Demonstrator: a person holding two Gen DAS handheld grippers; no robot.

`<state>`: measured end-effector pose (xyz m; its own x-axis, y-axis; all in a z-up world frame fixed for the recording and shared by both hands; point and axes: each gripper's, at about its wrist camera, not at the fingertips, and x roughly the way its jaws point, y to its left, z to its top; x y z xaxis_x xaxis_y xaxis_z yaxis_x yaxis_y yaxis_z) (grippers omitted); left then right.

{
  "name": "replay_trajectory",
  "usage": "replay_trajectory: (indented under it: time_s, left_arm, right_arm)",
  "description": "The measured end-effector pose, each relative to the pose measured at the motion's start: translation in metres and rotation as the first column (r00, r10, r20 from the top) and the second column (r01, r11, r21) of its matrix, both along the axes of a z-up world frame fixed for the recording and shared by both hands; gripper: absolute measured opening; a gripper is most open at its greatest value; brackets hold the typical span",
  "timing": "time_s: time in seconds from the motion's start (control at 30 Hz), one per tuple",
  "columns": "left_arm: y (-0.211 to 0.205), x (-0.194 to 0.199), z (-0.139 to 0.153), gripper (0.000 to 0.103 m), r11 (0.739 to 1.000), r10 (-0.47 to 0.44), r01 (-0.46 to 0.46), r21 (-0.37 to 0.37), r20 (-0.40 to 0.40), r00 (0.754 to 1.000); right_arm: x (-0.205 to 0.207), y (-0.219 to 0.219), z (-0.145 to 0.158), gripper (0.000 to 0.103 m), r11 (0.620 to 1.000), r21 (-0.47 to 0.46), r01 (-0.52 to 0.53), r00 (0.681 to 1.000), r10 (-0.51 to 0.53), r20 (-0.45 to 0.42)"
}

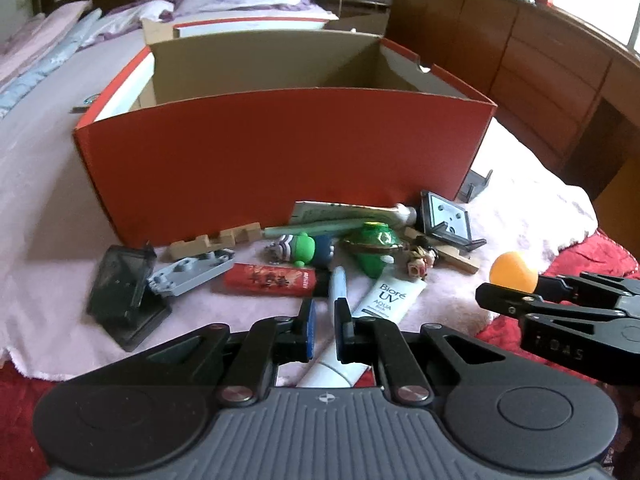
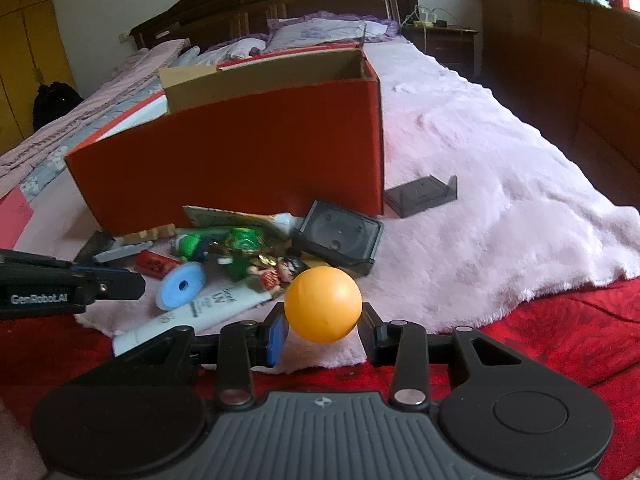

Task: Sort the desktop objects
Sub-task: 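Grasp the light blue disc with the left tool, then carry the disc into the box with the left tool while the right tool drops the ball in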

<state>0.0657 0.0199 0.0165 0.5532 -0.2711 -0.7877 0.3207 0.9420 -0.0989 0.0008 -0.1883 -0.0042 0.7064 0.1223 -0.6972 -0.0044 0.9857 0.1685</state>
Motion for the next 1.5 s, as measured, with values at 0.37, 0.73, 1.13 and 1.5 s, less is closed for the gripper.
replay_trajectory:
  time_s: [0.37, 0.73, 1.13, 1.5]
  left_arm:
    - [-0.019, 0.022, -0.024, 0.056, 0.997, -0.059, 0.061, 0.039, -0.039, 0.998]
    - [-0.008, 0.022, -0.035, 0.013, 0.998, 0.017, -0.022, -0.064, -0.078, 0.997]
    - [-0.014, 0.033, -0.046, 0.016, 0.996, -0.02, 0.01, -0.084, -0.126, 0.992]
    - [0.008, 0.003, -0.009, 0.007, 0.993, 0.045, -0.047, -0.111, -0.021, 0.999]
  right_arm:
    - [-0.004, 0.011, 0.002, 0.04, 1.0, -0.019, -0.025, 0.999, 0.025, -0.021]
    - [-0.002, 0.005, -0.009, 0.04, 1.0, 0.012, -0.012, 0.999, 0.013, -0.044]
    - [-0.003, 0.007, -0.011, 0.04, 1.0, 0.013, -0.018, 0.999, 0.019, -0.04]
    - [-0.005, 0.007, 0.005, 0.04, 0.999, 0.012, -0.033, 0.999, 0.033, -0.005]
